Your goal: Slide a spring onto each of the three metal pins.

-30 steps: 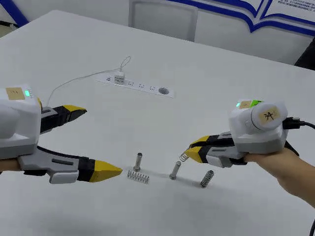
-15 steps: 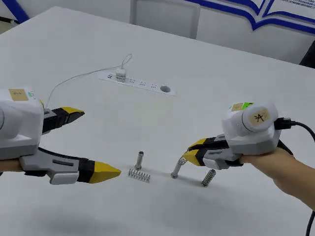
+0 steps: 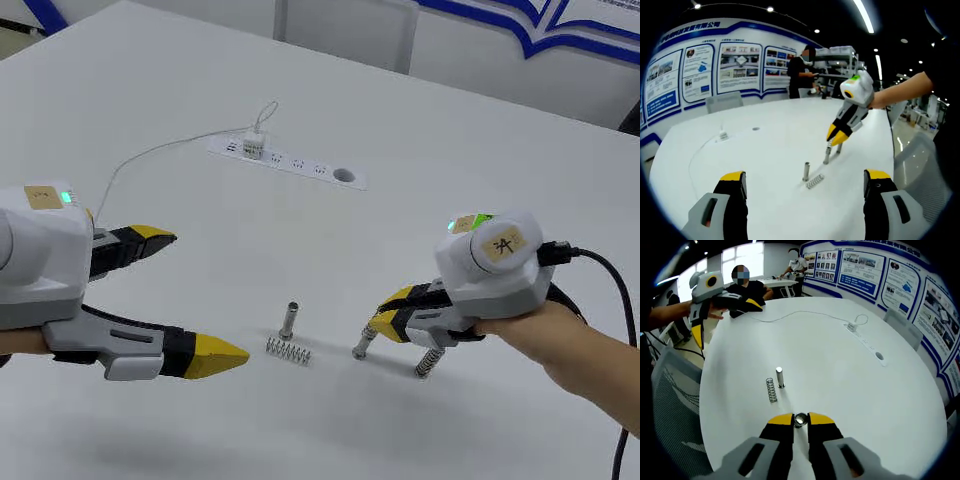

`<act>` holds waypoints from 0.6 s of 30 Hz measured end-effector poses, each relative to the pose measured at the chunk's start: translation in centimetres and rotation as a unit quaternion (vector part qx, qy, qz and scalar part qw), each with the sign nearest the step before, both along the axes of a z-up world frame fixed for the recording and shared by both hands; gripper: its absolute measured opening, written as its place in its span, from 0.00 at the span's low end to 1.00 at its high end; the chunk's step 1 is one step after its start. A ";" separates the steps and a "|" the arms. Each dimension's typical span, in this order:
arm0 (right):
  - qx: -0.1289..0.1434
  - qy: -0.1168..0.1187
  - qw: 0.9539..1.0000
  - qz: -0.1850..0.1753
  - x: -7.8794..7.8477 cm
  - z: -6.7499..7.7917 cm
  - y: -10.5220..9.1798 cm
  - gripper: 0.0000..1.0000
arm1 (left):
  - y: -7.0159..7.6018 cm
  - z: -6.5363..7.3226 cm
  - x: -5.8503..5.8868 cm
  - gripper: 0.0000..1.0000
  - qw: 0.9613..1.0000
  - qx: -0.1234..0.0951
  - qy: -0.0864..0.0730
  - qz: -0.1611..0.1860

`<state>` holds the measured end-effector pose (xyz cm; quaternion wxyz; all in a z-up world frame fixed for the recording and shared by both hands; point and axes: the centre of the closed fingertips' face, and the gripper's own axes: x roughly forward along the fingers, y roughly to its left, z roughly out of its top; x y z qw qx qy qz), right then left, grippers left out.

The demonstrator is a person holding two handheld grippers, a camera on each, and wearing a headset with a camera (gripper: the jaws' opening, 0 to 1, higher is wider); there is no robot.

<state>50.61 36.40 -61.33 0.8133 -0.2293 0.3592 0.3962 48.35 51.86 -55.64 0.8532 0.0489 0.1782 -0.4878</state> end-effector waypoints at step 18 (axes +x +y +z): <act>-0.033 0.016 0.999 0.019 0.4 -2.3 0.6 0.10 | 0.3 -1.0 -0.5 0.97 1.000 -0.006 0.014 0.007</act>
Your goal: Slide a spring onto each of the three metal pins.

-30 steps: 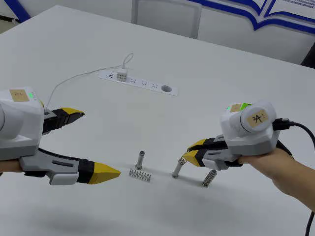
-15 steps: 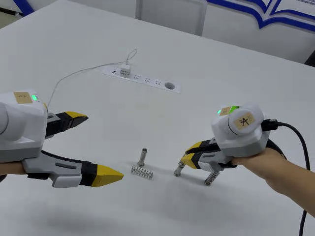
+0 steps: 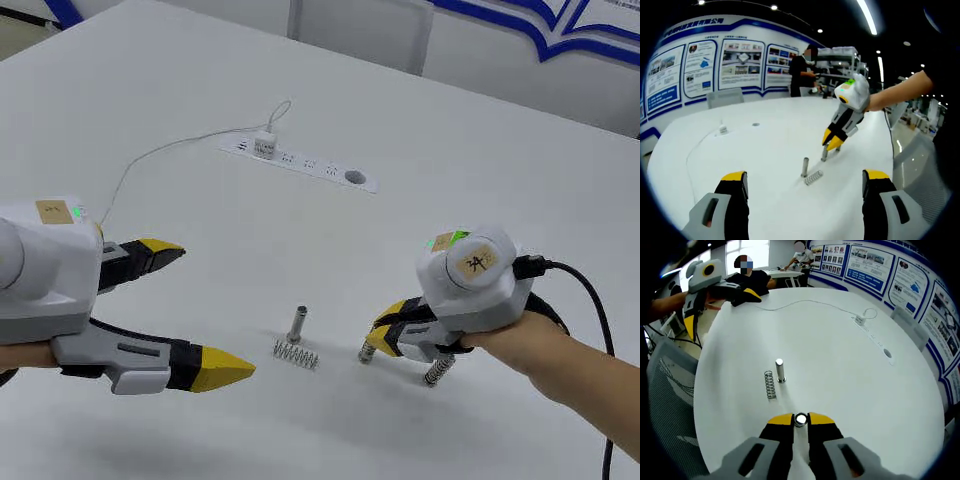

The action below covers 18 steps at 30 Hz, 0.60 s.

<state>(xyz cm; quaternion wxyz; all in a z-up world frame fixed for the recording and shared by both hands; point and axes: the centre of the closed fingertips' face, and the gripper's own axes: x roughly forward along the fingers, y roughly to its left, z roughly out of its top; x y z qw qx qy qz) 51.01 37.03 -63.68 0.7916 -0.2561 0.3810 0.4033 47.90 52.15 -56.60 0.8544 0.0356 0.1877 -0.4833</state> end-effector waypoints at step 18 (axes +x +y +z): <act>-0.017 -0.011 1.000 0.019 -0.1 -0.2 0.3 0.12 | -0.2 0.7 0.1 0.93 1.000 -0.004 -0.008 0.003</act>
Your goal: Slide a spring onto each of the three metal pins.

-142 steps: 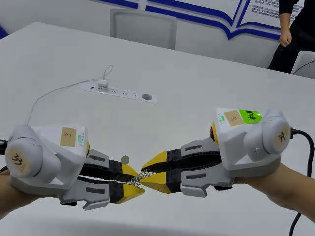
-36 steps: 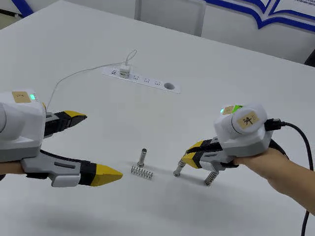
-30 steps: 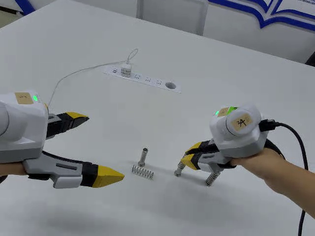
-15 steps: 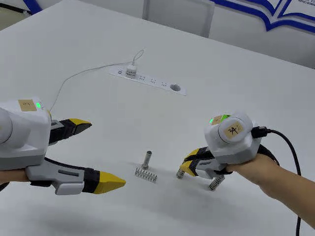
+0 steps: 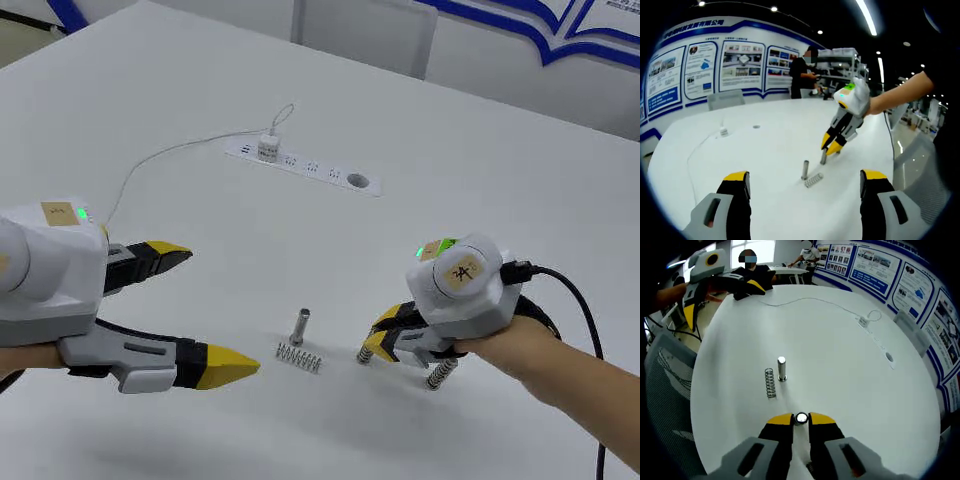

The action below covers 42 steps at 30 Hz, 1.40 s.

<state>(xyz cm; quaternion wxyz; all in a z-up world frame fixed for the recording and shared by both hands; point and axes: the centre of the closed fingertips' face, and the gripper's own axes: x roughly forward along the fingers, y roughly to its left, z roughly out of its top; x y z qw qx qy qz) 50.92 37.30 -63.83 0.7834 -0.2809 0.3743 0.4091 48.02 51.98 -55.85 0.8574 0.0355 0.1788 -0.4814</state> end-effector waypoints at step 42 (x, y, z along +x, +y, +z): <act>0.003 0.001 0.995 0.098 -3.0 -0.8 7.1 0.16 | 0.7 -0.7 -0.3 0.88 1.000 -0.003 0.008 -0.006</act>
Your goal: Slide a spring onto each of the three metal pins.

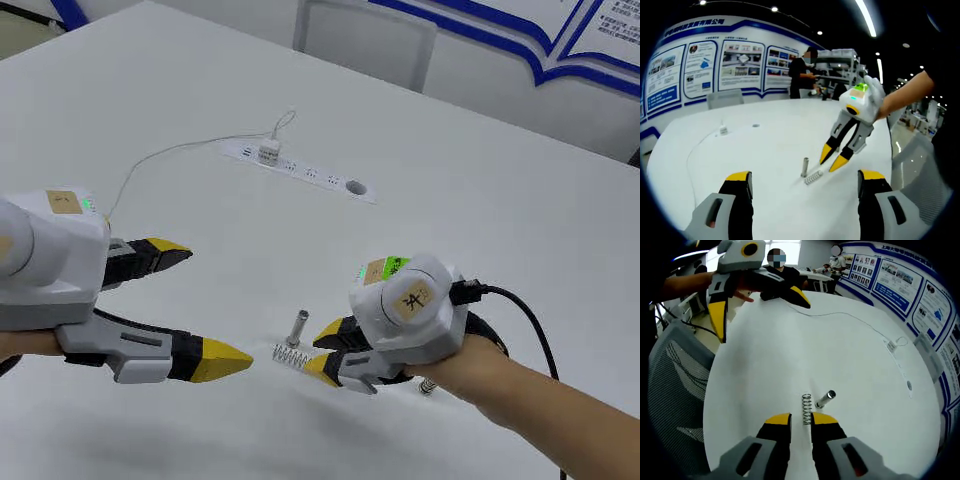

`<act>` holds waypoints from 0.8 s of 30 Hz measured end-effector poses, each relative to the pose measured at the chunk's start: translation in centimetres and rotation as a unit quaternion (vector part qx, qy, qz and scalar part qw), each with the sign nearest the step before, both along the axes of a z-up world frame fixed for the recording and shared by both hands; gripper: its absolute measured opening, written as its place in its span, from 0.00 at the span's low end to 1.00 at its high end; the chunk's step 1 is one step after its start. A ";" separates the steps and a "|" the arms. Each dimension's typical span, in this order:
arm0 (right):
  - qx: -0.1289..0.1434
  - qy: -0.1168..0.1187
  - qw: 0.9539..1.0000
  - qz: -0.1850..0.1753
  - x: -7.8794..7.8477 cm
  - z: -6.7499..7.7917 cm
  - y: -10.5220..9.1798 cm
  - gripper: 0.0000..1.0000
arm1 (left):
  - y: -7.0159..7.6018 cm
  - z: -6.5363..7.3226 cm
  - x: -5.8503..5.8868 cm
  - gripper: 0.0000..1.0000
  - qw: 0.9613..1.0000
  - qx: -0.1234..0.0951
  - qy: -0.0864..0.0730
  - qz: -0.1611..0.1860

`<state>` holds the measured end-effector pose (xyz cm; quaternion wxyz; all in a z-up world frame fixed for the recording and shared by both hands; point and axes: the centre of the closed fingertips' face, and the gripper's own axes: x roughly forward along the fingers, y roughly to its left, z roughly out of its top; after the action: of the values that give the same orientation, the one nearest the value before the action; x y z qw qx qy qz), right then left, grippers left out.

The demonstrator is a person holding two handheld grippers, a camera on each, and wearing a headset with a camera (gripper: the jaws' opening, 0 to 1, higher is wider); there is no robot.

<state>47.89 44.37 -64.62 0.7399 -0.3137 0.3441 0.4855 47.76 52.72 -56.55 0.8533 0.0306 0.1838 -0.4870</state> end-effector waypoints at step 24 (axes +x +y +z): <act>-0.011 0.044 0.999 -0.022 1.2 -3.8 -0.5 0.12 | -1.2 -2.6 -2.0 0.84 0.998 0.034 0.028 -0.037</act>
<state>49.07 43.86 -68.46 0.7309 -0.2925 0.3886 0.4789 45.72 51.51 -59.15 0.8278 0.0528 0.2232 -0.5120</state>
